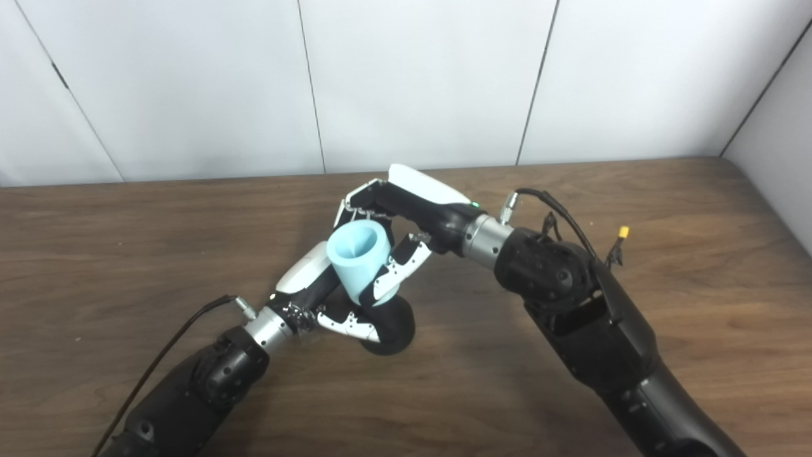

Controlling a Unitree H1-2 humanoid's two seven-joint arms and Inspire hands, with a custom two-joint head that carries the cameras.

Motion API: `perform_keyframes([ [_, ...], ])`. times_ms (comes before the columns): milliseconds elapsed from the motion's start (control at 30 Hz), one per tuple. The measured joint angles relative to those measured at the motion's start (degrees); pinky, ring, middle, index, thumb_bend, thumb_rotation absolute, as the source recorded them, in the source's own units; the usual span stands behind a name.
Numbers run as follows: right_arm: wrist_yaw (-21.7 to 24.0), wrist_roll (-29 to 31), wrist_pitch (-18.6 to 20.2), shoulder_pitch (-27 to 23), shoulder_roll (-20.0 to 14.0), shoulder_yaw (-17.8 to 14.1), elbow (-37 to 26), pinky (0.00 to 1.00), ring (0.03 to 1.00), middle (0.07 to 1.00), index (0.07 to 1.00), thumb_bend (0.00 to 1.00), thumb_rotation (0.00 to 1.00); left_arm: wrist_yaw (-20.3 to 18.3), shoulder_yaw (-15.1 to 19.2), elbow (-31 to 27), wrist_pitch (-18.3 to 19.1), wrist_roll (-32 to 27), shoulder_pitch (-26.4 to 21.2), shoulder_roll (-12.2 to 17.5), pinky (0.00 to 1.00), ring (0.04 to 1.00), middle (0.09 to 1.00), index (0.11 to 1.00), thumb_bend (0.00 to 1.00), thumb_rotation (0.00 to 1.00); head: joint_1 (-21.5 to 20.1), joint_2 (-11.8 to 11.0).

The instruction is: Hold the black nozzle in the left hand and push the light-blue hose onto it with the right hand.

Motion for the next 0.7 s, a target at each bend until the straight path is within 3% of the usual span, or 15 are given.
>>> perform_keyframes([
  [167, 0.3, 0.0, 0.0, 0.0, -0.4, 0.4, -0.2, 0.31, 0.355, 0.439, 0.506, 0.53, 0.00, 0.0, 0.0, -0.4, 0.2, 0.0, 0.2, 0.2, 0.39, 0.413, 0.491, 0.504, 0.50, 0.00, 0.0, 0.4],
  [267, 0.5, 0.0, 0.0, 0.0, -0.9, 0.6, -0.3, 0.51, 0.369, 0.433, 0.512, 0.53, 0.00, -0.1, 0.0, -0.6, 0.4, 0.0, 0.3, 0.3, 0.39, 0.417, 0.490, 0.501, 0.50, 0.00, -0.1, 0.4],
  [300, 0.5, 0.0, 0.0, 0.0, -1.3, 0.7, -0.3, 0.51, 0.370, 0.431, 0.513, 0.53, 0.00, -0.1, 0.0, -0.6, 0.4, 0.0, 0.3, 0.3, 0.39, 0.419, 0.490, 0.501, 0.50, 0.00, 0.0, 0.4],
  [367, 0.5, 0.2, -0.1, 0.2, -2.1, 0.7, -0.3, 0.36, 0.357, 0.427, 0.513, 0.53, 0.00, -0.2, 0.0, -0.7, 0.4, 0.0, 0.4, 0.2, 0.39, 0.418, 0.489, 0.501, 0.50, 0.00, 0.0, 0.4],
  [467, 0.2, 1.0, -0.2, 0.9, -2.4, 0.3, -0.3, 0.29, 0.340, 0.425, 0.511, 0.53, 0.00, -0.2, 0.0, -0.9, 0.4, 0.0, 0.5, 0.3, 0.39, 0.417, 0.489, 0.503, 0.50, 0.00, -0.1, 0.4],
  [700, -1.6, 2.0, -2.1, 3.6, -2.4, -0.9, -0.3, 0.31, 0.348, 0.431, 0.515, 0.53, 0.00, -0.4, 0.0, -1.3, 0.5, 0.3, 0.7, 0.3, 0.39, 0.416, 0.487, 0.505, 0.50, 0.00, -0.2, 0.4],
])
